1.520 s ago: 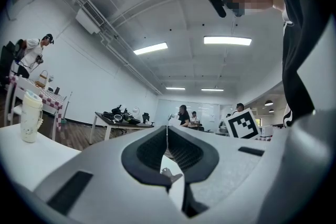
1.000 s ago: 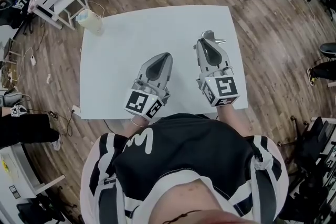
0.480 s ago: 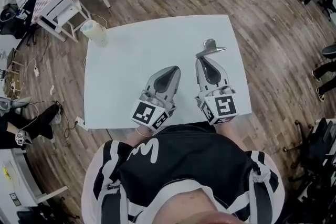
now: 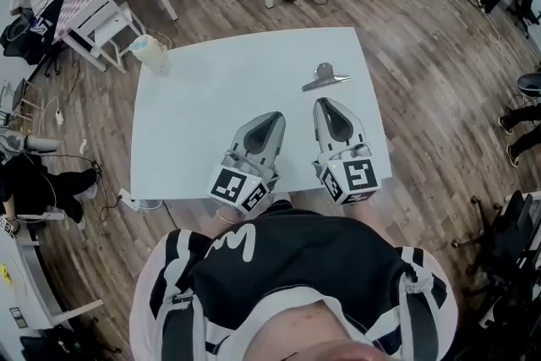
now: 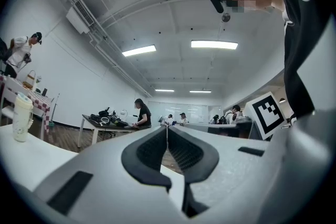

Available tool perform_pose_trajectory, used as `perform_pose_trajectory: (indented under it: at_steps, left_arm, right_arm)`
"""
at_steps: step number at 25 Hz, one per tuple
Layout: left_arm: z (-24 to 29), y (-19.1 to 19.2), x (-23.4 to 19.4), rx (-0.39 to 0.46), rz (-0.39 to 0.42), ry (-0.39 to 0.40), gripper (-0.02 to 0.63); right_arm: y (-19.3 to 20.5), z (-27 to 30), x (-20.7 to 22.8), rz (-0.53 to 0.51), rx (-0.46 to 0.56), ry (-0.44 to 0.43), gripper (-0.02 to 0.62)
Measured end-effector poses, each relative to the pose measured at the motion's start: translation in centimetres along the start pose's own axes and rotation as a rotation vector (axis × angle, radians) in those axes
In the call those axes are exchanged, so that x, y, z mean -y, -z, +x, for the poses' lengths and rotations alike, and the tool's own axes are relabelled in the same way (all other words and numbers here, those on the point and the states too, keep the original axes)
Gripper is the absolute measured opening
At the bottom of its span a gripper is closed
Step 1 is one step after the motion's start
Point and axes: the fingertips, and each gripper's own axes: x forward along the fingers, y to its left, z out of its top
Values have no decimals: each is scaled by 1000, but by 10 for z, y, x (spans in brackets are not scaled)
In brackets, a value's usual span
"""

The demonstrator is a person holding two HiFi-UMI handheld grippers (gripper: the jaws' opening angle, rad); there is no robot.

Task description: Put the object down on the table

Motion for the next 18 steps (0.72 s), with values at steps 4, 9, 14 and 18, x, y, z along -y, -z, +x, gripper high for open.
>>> perform_pose_trajectory:
  at_steps: [4, 9, 14, 18]
  left_arm:
    - [-8, 7, 25, -2, -13, -7, 11]
    - [-22, 10, 60, 5, -21, -4, 11]
    - [-42, 16, 89, 1, -26, -8, 11]
    - [-57, 22, 113, 1, -28, -14, 11]
  right_arm:
    - [2, -28, -5, -9, -12, -16, 32]
    - [7, -65, -14, -3, -29, -41, 32]
    - [12, -97, -24, 3, -45, -55, 32]
    - [20, -125, -31, 6, -60, -66, 32]
